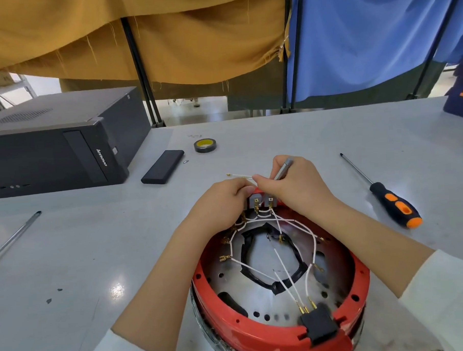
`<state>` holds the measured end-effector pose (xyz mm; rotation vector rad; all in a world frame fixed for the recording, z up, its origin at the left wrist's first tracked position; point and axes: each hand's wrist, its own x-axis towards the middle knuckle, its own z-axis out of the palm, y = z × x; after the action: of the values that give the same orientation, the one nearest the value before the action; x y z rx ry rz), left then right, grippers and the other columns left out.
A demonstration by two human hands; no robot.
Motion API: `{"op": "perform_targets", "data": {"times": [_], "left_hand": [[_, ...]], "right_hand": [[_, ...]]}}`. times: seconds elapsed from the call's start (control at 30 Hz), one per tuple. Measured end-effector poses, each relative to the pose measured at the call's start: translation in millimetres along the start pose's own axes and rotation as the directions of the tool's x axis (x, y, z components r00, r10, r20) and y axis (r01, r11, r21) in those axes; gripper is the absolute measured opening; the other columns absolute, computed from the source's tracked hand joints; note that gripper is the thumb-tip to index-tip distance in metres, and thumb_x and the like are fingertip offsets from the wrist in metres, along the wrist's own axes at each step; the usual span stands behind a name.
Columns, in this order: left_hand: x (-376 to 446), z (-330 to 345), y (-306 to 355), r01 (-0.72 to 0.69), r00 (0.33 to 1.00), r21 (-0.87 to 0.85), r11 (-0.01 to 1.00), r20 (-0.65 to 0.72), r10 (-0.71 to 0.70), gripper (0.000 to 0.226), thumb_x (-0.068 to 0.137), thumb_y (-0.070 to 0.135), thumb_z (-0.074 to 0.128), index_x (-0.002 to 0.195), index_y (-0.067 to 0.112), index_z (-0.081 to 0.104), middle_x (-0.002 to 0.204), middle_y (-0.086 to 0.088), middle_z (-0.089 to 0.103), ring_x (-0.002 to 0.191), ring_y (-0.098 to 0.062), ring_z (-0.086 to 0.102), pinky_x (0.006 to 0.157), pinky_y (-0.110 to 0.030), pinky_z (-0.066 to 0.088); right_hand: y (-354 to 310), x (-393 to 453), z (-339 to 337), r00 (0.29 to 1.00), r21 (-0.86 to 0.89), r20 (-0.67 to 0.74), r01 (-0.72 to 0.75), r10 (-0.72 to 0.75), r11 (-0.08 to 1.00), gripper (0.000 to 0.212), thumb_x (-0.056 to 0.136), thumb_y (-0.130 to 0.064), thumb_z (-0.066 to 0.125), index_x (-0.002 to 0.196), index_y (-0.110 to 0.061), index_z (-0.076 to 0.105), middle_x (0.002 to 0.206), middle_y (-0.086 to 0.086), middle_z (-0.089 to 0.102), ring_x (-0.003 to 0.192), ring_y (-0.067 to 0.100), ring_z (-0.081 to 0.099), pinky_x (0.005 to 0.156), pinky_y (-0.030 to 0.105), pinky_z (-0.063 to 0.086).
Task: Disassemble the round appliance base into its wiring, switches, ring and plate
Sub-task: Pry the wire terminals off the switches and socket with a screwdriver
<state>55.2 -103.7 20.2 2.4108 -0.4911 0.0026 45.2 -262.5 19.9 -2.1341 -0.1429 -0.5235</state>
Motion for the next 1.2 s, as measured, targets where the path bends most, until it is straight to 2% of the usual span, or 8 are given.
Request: {"op": "perform_targets", "data": {"times": [0.17, 0.33, 0.43, 0.53, 0.63, 0.87, 1.07, 1.2], "left_hand": [[1.8, 1.0, -1.7, 0.019, 1.0, -0.024, 1.0, -0.002, -0.019, 0.025, 0.098, 0.029, 0.041, 0.103, 0.028, 0.066, 0.065, 0.013, 0.053, 0.056, -0.003, 0.046, 0.053, -0.023, 0.032], [2.3, 1.6, -1.8, 0.019, 1.0, -0.016, 1.0, -0.002, -0.019, 0.025, 0.098, 0.03, 0.041, 0.104, 0.028, 0.065, 0.063, 0.014, 0.051, 0.055, -0.003, 0.046, 0.052, -0.023, 0.031], [2.6, 1.5, -1.9, 0.016, 1.0, -0.006, 1.0, -0.005, -0.016, 0.024, 0.098, 0.03, 0.042, 0.105, 0.027, 0.065, 0.062, 0.016, 0.048, 0.055, -0.001, 0.044, 0.05, -0.019, 0.029], [2.9, 1.3, -1.5, 0.014, 1.0, 0.002, 1.0, -0.005, -0.014, 0.025, 0.099, 0.029, 0.042, 0.106, 0.026, 0.065, 0.067, 0.017, 0.049, 0.059, -0.001, 0.045, 0.052, -0.02, 0.029], [3.0, 1.1, -0.9, 0.014, 1.0, 0.003, 1.0, -0.001, -0.014, 0.025, 0.099, 0.028, 0.041, 0.106, 0.026, 0.065, 0.069, 0.017, 0.05, 0.061, -0.001, 0.046, 0.053, -0.021, 0.031], [0.6, 1.1, -2.0, 0.017, 1.0, -0.017, 1.0, -0.003, -0.017, 0.025, 0.098, 0.029, 0.041, 0.104, 0.026, 0.065, 0.065, 0.013, 0.05, 0.059, -0.004, 0.046, 0.053, -0.024, 0.032], [0.5, 0.4, -1.1, -0.003, 1.0, 0.004, 1.0, 0.004, 0.003, 0.022, 0.099, 0.03, 0.04, 0.095, 0.029, 0.062, 0.064, 0.013, 0.048, 0.058, -0.003, 0.044, 0.052, -0.024, 0.03], [2.8, 0.0, -1.5, -0.007, 1.0, -0.007, 1.0, 0.005, 0.007, 0.022, 0.099, 0.028, 0.041, 0.096, 0.026, 0.063, 0.063, 0.013, 0.047, 0.057, -0.004, 0.044, 0.052, -0.023, 0.031]], "right_hand": [[-1.9, -0.6, 0.4, 1.0, -0.019, 0.006, 0.013, -0.013, 1.0, 0.035, 0.076, -0.02, 0.07, 0.053, -0.018, 0.044, 0.048, -0.007, 0.044, 0.045, 0.001, 0.043, 0.044, 0.012, 0.033], [-6.0, -3.3, 1.1, 0.999, -0.025, 0.029, 0.021, -0.02, 0.999, 0.035, 0.077, -0.018, 0.068, 0.054, -0.016, 0.041, 0.051, -0.002, 0.044, 0.047, 0.007, 0.039, 0.046, 0.017, 0.031], [-8.3, 1.7, 1.9, 0.998, -0.024, 0.051, -0.024, 0.025, 0.999, 0.036, 0.076, -0.014, 0.066, 0.052, -0.015, 0.04, 0.049, 0.001, 0.043, 0.047, 0.011, 0.039, 0.044, 0.018, 0.03], [-10.1, 11.8, 2.8, 0.987, -0.018, 0.128, -0.099, 0.101, 0.995, 0.031, 0.075, -0.011, 0.063, 0.054, -0.012, 0.04, 0.054, 0.012, 0.049, 0.052, 0.021, 0.046, 0.052, 0.027, 0.035], [-10.3, 17.7, 3.6, 0.978, -0.076, 0.166, -0.116, 0.128, 0.99, 0.032, 0.075, -0.012, 0.062, 0.054, -0.013, 0.038, 0.052, 0.008, 0.044, 0.051, 0.019, 0.04, 0.05, 0.028, 0.031], [-3.8, 1.2, 3.4, 0.999, -0.002, -0.031, 0.03, -0.03, 1.0, 0.038, 0.076, -0.013, 0.064, 0.051, -0.016, 0.036, 0.046, -0.007, 0.034, 0.043, 0.004, 0.037, 0.042, 0.013, 0.03], [-3.8, -5.3, 7.1, 0.993, -0.024, 0.013, 0.118, -0.117, 0.993, 0.041, 0.08, -0.016, 0.063, 0.053, -0.02, 0.033, 0.048, -0.008, 0.036, 0.046, 0.005, 0.037, 0.045, 0.014, 0.03], [-4.5, -2.8, 7.5, 0.995, -0.009, 0.01, 0.103, -0.103, 0.995, 0.041, 0.079, -0.013, 0.063, 0.052, -0.019, 0.032, 0.047, -0.007, 0.031, 0.044, 0.005, 0.033, 0.044, 0.015, 0.028]]}}
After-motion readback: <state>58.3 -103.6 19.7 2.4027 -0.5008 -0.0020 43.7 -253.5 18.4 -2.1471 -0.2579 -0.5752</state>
